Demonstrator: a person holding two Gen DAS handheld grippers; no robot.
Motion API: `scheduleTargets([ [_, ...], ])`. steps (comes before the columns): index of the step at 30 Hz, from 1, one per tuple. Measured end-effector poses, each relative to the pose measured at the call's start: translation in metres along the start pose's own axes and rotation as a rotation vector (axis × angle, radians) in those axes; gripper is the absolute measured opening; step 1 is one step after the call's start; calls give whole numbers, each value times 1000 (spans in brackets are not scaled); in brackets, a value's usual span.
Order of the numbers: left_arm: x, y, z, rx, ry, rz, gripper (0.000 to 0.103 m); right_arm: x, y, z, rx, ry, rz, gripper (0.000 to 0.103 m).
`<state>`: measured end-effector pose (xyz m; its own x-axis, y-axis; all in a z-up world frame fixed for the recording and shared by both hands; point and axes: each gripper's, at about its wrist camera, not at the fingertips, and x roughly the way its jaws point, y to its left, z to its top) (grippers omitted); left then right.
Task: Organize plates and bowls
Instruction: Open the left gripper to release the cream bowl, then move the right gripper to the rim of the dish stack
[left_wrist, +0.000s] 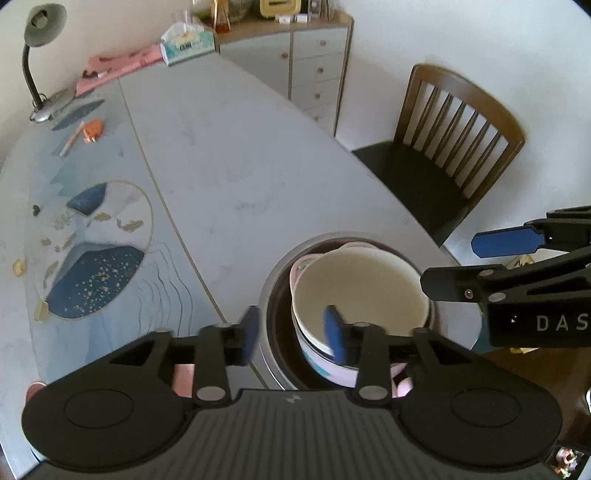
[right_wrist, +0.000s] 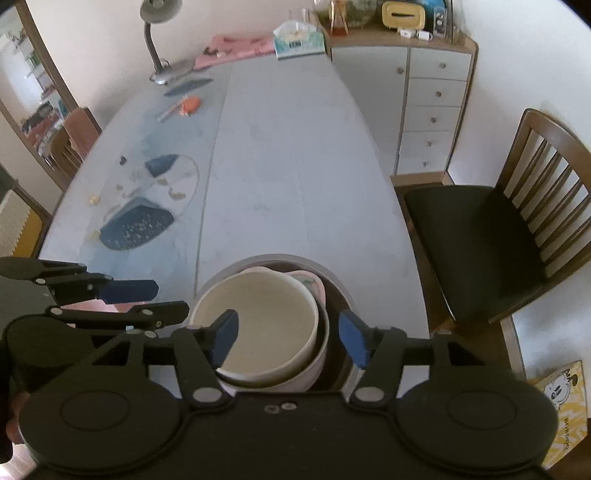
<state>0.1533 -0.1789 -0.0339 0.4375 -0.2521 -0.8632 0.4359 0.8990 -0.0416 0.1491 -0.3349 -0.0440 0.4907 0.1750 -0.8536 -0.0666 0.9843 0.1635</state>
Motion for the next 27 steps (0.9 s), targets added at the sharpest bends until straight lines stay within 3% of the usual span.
scheduleTargets([
  [2,-10,-1,-4,-1,-35,3,56,-7,-1,-4,-1,-16,2,66],
  [5,-23,0,-9,-1,-70,-4,57,-15,-3,-8,4,-39,8,73],
  [9,-32,5,-19,-38,-115,4,73,-21,-8,-13,1,-59,20,83],
  [19,-23,16,-38,-152,-164,71,74,-6,-49,-12,-20,-45,60,87],
  [27,6,24,-61,-302,-120,89,74,19,-75,-7,-140,-24,72,84],
])
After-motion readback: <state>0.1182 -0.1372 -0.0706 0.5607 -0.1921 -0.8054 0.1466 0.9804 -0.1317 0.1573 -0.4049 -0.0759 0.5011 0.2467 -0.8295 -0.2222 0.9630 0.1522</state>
